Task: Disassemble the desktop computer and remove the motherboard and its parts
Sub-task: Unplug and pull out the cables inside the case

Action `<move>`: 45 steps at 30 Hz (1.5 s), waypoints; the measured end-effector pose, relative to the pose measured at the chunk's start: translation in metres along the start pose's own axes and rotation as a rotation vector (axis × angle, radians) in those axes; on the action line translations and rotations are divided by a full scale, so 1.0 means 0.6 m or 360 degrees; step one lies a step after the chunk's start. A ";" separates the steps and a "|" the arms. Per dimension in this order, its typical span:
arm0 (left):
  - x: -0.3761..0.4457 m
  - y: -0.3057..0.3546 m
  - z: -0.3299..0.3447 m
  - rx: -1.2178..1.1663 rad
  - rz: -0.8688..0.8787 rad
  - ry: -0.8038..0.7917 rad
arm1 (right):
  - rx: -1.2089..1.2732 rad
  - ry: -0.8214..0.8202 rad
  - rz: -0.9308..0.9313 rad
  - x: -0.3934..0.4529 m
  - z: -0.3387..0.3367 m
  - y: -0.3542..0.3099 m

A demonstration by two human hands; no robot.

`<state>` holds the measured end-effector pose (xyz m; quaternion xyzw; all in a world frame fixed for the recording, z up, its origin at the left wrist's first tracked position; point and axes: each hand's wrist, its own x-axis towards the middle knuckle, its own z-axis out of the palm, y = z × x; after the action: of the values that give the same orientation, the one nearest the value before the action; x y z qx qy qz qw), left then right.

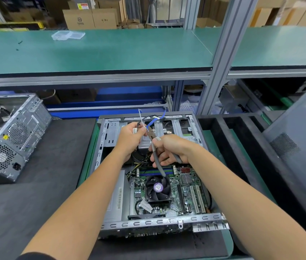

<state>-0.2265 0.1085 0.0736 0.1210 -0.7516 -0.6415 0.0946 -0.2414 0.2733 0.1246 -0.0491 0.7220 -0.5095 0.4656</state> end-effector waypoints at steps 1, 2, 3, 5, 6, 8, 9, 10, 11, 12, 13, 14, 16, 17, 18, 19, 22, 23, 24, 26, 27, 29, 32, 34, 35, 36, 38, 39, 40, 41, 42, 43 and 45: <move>0.000 -0.001 -0.001 0.0007 -0.0006 -0.0008 | 0.0003 -0.0004 -0.0003 0.001 0.001 0.001; 0.000 -0.001 0.000 0.0002 -0.0014 -0.0019 | 0.0009 -0.0001 -0.0004 0.002 0.002 0.002; 0.000 -0.001 0.000 -0.0013 -0.0023 -0.0028 | 0.0016 0.0007 -0.0003 0.003 0.003 0.002; 0.000 -0.001 0.000 -0.0040 -0.0037 -0.0026 | 0.0022 0.0024 -0.0008 0.004 0.005 0.003; 0.001 -0.001 0.000 -0.0048 -0.0042 -0.0018 | 0.0020 0.0031 -0.0011 0.005 0.006 0.002; 0.001 -0.001 0.000 -0.0067 -0.0047 0.0005 | 0.0006 0.0044 -0.0008 0.005 0.007 0.003; 0.001 -0.001 0.001 -0.0082 -0.0051 0.0020 | -0.0001 0.0041 -0.0001 0.005 0.007 0.003; 0.001 -0.001 0.002 -0.0100 -0.0057 0.0034 | -0.0007 0.0032 0.0008 0.004 0.006 0.004; 0.001 -0.001 0.002 -0.0115 -0.0064 0.0046 | -0.0012 0.0021 0.0018 0.003 0.006 0.004; 0.001 -0.001 0.003 -0.0123 -0.0068 0.0052 | -0.0017 0.0014 0.0023 0.003 0.006 0.004; 0.002 -0.001 0.003 -0.0123 -0.0072 0.0051 | -0.0017 0.0012 0.0023 0.003 0.005 0.005; 0.002 -0.001 0.003 -0.0123 -0.0075 0.0046 | -0.0012 0.0014 0.0019 0.004 0.005 0.005; 0.003 -0.002 0.002 -0.0131 -0.0079 0.0031 | 0.0013 0.0024 0.0010 0.006 0.005 0.005; 0.003 -0.002 0.002 -0.0137 -0.0081 0.0028 | 0.0025 0.0032 0.0006 0.007 0.006 0.005; 0.003 -0.002 0.001 -0.0145 -0.0083 0.0029 | 0.0034 0.0042 0.0000 0.009 0.008 0.006; 0.003 -0.002 0.001 -0.0153 -0.0086 0.0034 | 0.0043 0.0057 -0.0009 0.011 0.010 0.006; 0.002 0.000 0.003 -0.0173 -0.0085 0.0065 | 0.0041 0.0125 -0.0056 0.016 0.018 0.007; 0.001 0.000 0.003 -0.0178 -0.0083 0.0076 | 0.0028 0.0148 -0.0073 0.017 0.020 0.007; 0.000 0.000 0.002 -0.0184 -0.0086 0.0084 | 0.0014 0.0166 -0.0088 0.018 0.022 0.007; 0.000 0.002 0.002 -0.0197 -0.0100 0.0094 | -0.0010 0.0187 -0.0114 0.019 0.025 0.007; 0.000 0.002 0.002 -0.0199 -0.0110 0.0102 | -0.0021 0.0192 -0.0127 0.020 0.025 0.007; 0.000 0.003 0.003 -0.0185 -0.0121 0.0119 | -0.0040 0.0200 -0.0149 0.020 0.025 0.007; 0.000 0.003 0.007 -0.0150 -0.0105 0.0141 | -0.0081 0.0219 -0.0171 0.019 0.024 0.007; 0.000 0.003 0.008 -0.0127 -0.0092 0.0154 | -0.0101 0.0229 -0.0178 0.018 0.023 0.007; 0.000 0.003 0.008 -0.0121 -0.0092 0.0158 | -0.0109 0.0232 -0.0183 0.018 0.023 0.007; 0.000 0.002 0.008 -0.0115 -0.0093 0.0162 | -0.0119 0.0235 -0.0190 0.018 0.022 0.008; 0.001 0.001 0.007 -0.0098 -0.0095 0.0171 | -0.0139 0.0237 -0.0210 0.019 0.021 0.009; 0.001 0.001 0.008 -0.0090 -0.0095 0.0177 | -0.0145 0.0238 -0.0225 0.020 0.021 0.010; 0.001 0.000 0.008 -0.0079 -0.0094 0.0181 | -0.0149 0.0239 -0.0240 0.022 0.021 0.012; 0.001 0.000 0.007 -0.0066 -0.0092 0.0181 | -0.0155 0.0243 -0.0252 0.024 0.021 0.013; 0.000 -0.001 0.007 -0.0048 -0.0088 0.0177 | -0.0166 0.0251 -0.0259 0.027 0.021 0.014; -0.001 -0.001 0.007 -0.0029 -0.0083 0.0170 | -0.0182 0.0264 -0.0264 0.029 0.021 0.016; -0.002 -0.001 0.006 -0.0011 -0.0069 0.0158 | -0.0211 0.0290 -0.0280 0.032 0.021 0.018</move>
<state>-0.2266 0.1121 0.0723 0.1686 -0.7409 -0.6393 0.1182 -0.2387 0.2593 0.1039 -0.0964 0.7864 -0.5018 0.3472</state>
